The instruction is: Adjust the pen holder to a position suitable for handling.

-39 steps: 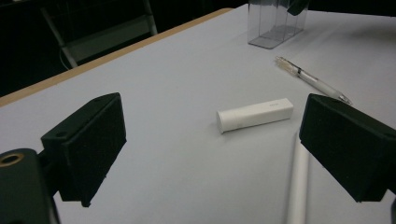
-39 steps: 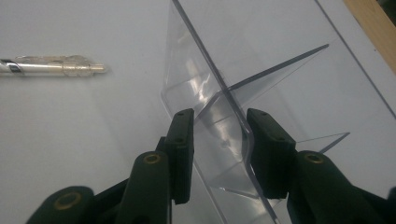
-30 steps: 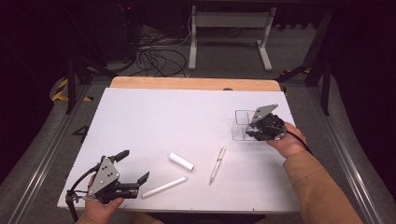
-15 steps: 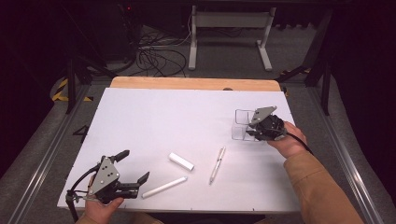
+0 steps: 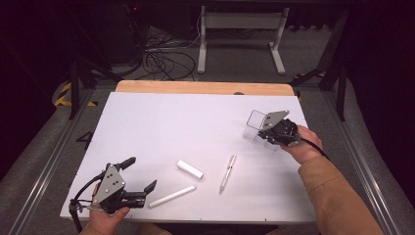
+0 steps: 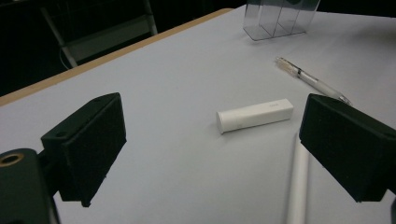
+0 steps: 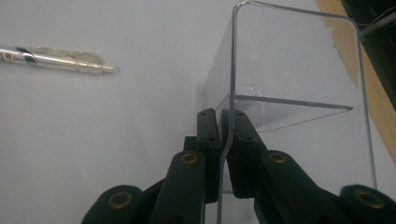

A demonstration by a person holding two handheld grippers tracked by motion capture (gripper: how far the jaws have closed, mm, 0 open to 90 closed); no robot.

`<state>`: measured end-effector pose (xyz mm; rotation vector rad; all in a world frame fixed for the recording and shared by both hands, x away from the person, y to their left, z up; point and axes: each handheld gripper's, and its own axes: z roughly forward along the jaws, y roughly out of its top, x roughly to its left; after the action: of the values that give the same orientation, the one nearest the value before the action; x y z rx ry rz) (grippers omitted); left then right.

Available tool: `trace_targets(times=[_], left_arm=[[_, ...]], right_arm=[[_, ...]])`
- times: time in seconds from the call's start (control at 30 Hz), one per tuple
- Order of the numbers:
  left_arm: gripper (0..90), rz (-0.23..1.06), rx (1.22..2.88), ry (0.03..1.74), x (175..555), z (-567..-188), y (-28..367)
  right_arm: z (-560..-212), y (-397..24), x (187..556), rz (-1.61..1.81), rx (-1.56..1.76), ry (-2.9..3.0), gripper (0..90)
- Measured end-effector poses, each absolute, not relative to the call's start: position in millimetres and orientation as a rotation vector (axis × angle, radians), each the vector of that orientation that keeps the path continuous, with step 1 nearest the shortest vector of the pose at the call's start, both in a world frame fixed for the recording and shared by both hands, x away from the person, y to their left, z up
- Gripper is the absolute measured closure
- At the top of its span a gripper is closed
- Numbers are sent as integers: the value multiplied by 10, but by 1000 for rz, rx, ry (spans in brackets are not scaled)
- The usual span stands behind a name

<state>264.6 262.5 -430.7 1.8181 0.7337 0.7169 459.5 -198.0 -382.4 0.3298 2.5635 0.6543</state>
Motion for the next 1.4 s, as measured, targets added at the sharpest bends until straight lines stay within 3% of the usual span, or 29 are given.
trace_targets(times=[0.53, 1.4], left_arm=[[80, 720, 1822, 730, 2645, -4306, 2643], [80, 711, 1824, 728, 2645, -4314, 2658]], right_arm=[[-3608, -1442, 4565, 717, 183, 2569, 832], [-3739, -652, 4552, 737, -29, 2658, 831]])
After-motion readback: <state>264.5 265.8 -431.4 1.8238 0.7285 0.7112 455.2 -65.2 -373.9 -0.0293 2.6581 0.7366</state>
